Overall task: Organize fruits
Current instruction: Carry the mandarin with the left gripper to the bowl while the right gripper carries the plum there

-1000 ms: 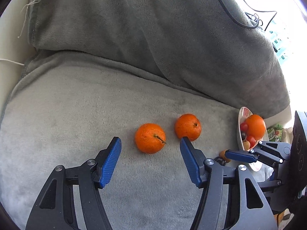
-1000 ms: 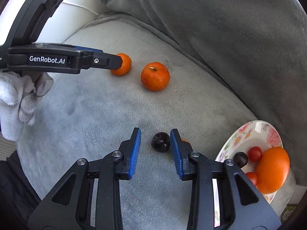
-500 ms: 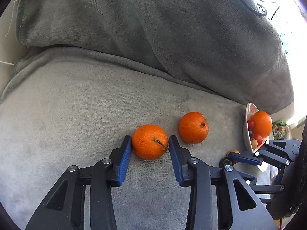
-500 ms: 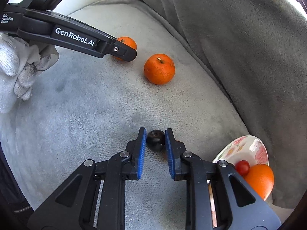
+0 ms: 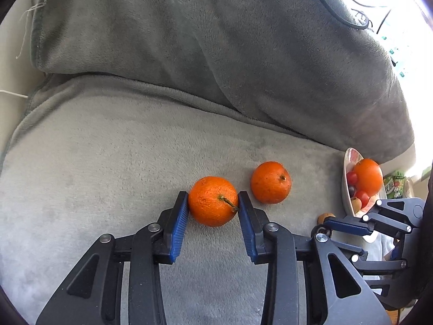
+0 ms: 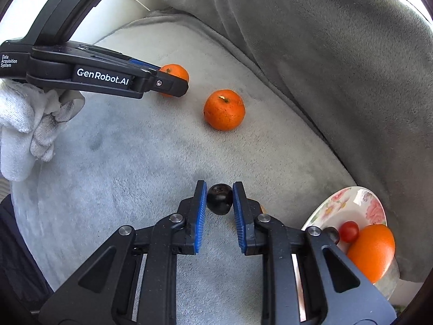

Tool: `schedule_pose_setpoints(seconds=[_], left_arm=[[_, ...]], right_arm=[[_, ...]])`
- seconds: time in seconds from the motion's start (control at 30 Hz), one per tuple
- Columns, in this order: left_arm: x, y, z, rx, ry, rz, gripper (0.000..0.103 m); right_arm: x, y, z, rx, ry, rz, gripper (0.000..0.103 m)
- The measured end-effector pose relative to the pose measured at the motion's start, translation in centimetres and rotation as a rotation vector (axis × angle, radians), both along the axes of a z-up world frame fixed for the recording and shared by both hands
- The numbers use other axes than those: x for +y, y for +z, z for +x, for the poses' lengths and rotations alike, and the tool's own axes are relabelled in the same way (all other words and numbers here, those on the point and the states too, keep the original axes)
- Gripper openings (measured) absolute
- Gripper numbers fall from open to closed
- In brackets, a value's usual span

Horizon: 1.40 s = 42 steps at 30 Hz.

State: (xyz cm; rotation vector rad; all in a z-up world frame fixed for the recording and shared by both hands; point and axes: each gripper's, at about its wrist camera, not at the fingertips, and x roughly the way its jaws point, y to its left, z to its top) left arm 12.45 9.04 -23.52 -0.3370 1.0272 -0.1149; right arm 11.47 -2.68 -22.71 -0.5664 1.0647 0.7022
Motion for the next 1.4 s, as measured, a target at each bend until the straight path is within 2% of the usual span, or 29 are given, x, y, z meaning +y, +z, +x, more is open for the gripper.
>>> schedule_pose_setpoints(seconds=[0.47, 0.57, 1.13, 1.4], left_arm=[[0.5, 3.5, -1.6, -0.053, 0.005, 0.014, 0.035], [0.2, 4.1, -1.9, -0.064, -0.002, 0.023, 0.035], [-4.0, 6.5, -2.7, -0.091, -0.065, 0.039, 0.035], [-6.7, 7.0, -2.6, -0.094, -0.114, 0.035, 0.035]], right_arm=[[-2.6, 3.6, -1.3, -0.021, -0.029, 0.090, 0.020], [-2.9, 3.5, -1.1, -0.022, -0.039, 0.110, 0.020], [-5.2, 4.6, -2.3, -0.020, -0.144, 0.221, 0.020], [-8.7, 5.4, -2.7, -0.023, -0.240, 0.252, 0.021]])
